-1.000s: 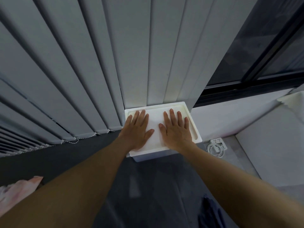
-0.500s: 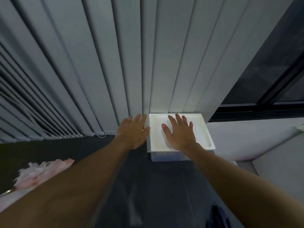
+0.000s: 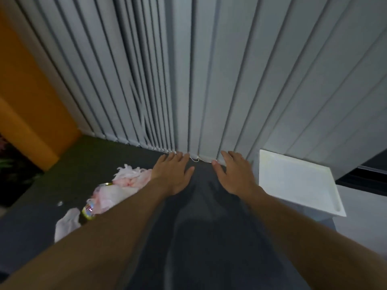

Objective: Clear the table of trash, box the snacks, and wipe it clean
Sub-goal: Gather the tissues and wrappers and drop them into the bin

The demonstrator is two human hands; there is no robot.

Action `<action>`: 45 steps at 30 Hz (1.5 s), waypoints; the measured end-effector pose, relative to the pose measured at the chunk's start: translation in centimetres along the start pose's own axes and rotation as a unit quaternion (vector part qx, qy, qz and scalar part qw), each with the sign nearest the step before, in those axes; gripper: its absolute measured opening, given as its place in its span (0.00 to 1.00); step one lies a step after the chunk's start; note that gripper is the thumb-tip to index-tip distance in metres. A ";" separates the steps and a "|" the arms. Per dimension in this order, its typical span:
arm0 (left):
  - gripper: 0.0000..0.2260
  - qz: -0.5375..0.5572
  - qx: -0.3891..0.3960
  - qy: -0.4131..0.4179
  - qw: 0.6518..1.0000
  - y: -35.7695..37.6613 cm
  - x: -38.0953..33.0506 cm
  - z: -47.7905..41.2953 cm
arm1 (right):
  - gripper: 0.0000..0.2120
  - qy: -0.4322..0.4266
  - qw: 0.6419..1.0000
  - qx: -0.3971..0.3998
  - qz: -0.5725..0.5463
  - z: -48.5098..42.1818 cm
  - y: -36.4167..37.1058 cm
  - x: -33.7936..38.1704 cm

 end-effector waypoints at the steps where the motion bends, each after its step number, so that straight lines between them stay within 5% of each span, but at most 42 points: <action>1: 0.28 0.004 0.005 -0.010 1.000 0.0 1.3 0.9 | 0.28 -0.007 1.000 0.002 -0.004 0.2 0.5 1.5; 19: 0.29 0.038 0.041 -0.073 0.996 0.6 21.5 13.1 | 0.33 -0.056 0.994 0.082 -0.048 3.4 8.0 22.1; 33: 0.33 0.145 0.094 -0.150 0.973 7.9 28.0 17.9 | 0.43 -0.083 0.972 0.219 -0.014 2.7 17.8 26.8; 40: 0.35 0.207 0.115 -0.177 0.955 11.9 28.9 16.9 | 0.45 -0.114 0.932 0.343 0.020 1.0 24.8 27.1; 45: 0.35 0.276 0.097 -0.208 0.933 13.6 29.3 16.0 | 0.37 -0.189 0.918 0.348 0.025 -0.7 26.8 26.6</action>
Point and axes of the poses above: each hand's wrist, its own z-axis away from the middle knuckle, its own y-axis out of the palm, x = y × z, the point moved 4 cm from there along -z, towards the middle knuckle, and after that the axes turned 6 degrees about y, right-handed, at the moved point
